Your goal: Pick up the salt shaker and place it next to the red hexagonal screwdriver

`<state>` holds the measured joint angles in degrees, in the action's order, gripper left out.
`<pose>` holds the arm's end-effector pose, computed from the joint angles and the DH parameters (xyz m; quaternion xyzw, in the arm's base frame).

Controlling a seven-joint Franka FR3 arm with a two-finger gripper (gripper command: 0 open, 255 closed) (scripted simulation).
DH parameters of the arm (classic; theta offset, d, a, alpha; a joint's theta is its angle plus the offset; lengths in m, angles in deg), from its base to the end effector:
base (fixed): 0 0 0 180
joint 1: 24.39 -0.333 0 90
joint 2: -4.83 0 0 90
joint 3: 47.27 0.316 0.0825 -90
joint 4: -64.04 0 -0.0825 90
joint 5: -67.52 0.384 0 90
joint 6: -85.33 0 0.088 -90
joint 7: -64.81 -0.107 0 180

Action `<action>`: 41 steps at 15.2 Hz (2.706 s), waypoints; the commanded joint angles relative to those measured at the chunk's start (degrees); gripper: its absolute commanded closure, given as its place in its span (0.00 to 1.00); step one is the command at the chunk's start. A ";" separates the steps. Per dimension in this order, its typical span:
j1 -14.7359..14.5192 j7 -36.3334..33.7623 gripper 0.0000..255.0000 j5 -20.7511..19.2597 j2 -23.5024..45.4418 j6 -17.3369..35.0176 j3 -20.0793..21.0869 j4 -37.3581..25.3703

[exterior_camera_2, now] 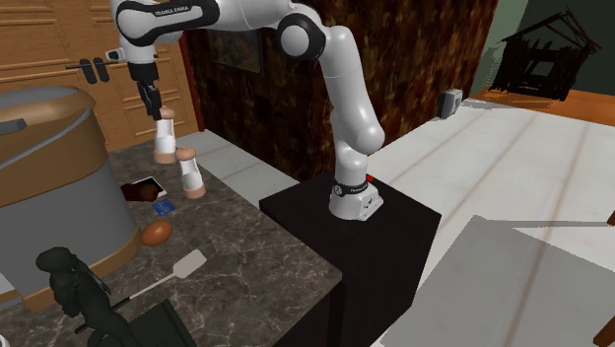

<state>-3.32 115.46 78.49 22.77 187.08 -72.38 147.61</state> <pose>0.4898 -0.4326 0.5218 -0.9989 -0.0315 -0.0326 0.0064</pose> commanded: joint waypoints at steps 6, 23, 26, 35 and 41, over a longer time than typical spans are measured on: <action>-0.48 0.39 1.00 0.17 -0.06 5.42 0.20 5.46; -0.56 1.95 1.00 1.83 2.34 15.62 0.88 13.57; -0.56 1.95 1.00 1.83 2.34 15.62 0.88 13.57; -0.59 1.69 0.00 1.42 1.65 14.00 0.70 12.57; -0.56 1.06 0.00 0.48 0.10 9.33 0.28 9.28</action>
<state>-3.90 116.54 78.96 22.80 196.67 -72.10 157.18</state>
